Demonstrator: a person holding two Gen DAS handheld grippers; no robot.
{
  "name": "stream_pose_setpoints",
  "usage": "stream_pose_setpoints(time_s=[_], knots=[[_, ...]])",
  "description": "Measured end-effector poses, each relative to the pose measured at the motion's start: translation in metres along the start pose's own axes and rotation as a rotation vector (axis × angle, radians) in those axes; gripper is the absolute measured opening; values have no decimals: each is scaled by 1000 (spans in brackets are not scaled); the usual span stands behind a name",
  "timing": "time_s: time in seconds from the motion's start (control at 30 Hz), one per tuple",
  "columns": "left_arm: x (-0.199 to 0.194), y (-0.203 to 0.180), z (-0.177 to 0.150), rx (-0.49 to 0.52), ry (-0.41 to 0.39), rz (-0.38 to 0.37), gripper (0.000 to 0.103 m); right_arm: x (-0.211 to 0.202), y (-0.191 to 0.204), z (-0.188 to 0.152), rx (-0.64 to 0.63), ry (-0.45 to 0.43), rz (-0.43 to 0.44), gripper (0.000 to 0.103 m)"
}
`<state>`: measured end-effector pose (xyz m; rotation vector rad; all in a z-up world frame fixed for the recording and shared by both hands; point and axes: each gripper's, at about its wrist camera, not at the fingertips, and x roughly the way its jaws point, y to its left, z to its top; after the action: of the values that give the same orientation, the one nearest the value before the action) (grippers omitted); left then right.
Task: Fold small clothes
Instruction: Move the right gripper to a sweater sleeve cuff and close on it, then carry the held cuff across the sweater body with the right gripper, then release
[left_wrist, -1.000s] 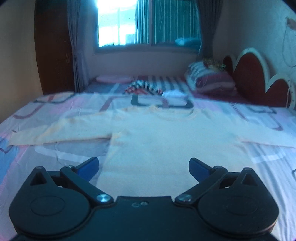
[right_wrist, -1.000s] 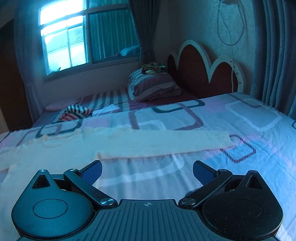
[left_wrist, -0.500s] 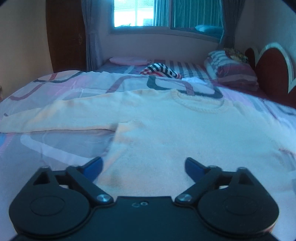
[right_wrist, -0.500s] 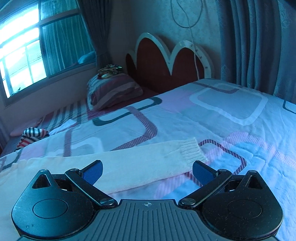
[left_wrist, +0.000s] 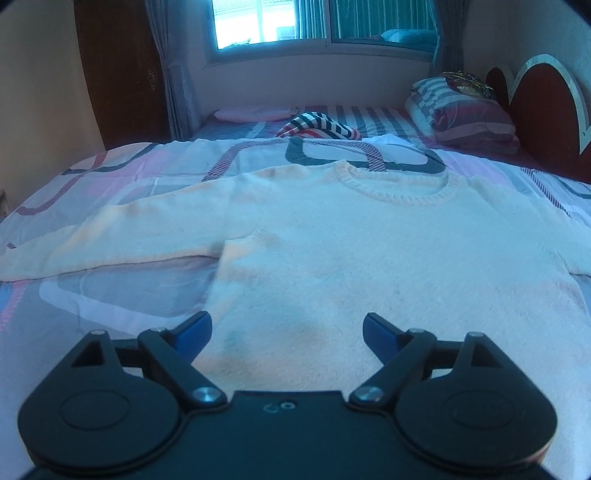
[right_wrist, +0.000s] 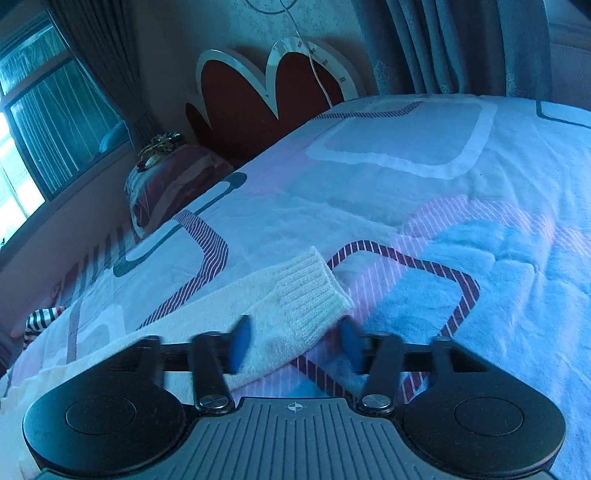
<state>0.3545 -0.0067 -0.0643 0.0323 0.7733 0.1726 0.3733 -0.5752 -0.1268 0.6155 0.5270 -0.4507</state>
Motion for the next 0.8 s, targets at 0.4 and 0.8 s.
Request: stream_pose_setpoints(time_s=[0.4, 0.8], knots=[[-4, 16, 4, 16, -7, 7, 94, 13, 11, 10, -125, 9, -44, 2], [4, 44, 0, 12, -6, -21, 90, 1, 99, -3, -237, -1, 92, 2]])
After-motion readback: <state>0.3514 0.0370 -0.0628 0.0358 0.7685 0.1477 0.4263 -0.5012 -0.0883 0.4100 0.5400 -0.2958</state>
